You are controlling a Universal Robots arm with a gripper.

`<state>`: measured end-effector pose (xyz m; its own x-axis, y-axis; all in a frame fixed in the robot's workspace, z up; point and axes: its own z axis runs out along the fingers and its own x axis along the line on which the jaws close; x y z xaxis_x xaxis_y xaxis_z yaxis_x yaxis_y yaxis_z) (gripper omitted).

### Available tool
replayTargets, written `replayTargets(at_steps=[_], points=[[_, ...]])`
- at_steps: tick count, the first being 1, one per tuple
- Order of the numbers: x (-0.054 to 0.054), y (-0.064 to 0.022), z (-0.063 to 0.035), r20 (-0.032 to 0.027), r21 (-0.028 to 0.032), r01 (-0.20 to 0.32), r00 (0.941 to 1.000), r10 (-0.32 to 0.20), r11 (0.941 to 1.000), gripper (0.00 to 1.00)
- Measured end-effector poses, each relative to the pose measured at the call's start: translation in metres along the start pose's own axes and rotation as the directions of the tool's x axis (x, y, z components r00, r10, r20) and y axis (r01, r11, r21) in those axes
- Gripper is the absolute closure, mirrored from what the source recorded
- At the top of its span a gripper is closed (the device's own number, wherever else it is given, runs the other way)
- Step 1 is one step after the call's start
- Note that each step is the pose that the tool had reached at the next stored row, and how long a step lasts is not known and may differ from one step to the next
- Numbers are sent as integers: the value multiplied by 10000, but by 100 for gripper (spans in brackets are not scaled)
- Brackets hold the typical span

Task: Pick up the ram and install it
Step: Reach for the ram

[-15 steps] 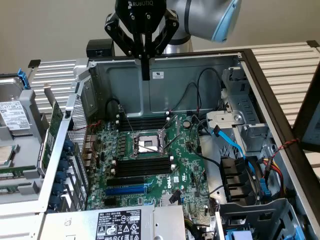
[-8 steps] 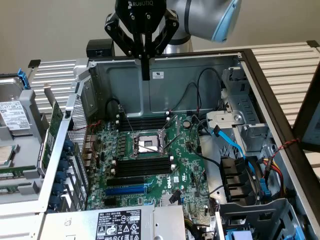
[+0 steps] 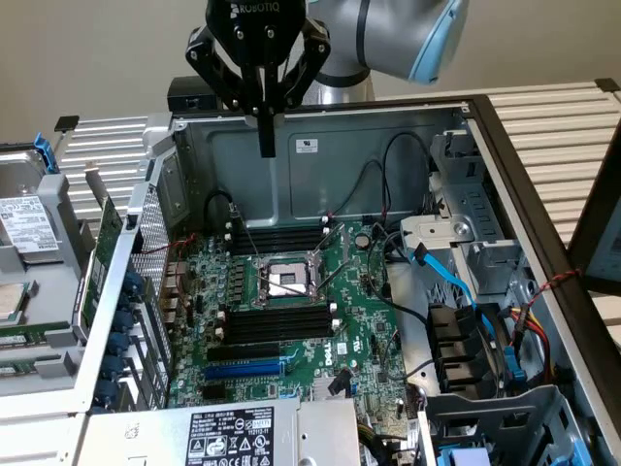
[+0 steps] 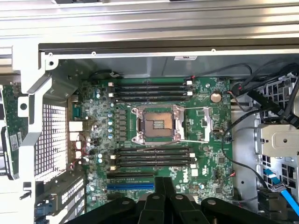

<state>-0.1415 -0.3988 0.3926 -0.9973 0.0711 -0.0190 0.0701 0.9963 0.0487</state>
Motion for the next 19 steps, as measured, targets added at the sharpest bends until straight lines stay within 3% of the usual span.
replayTargets(at_steps=[19], points=[[859,-57,-19,0,0,-1,10000,1,10000,90]])
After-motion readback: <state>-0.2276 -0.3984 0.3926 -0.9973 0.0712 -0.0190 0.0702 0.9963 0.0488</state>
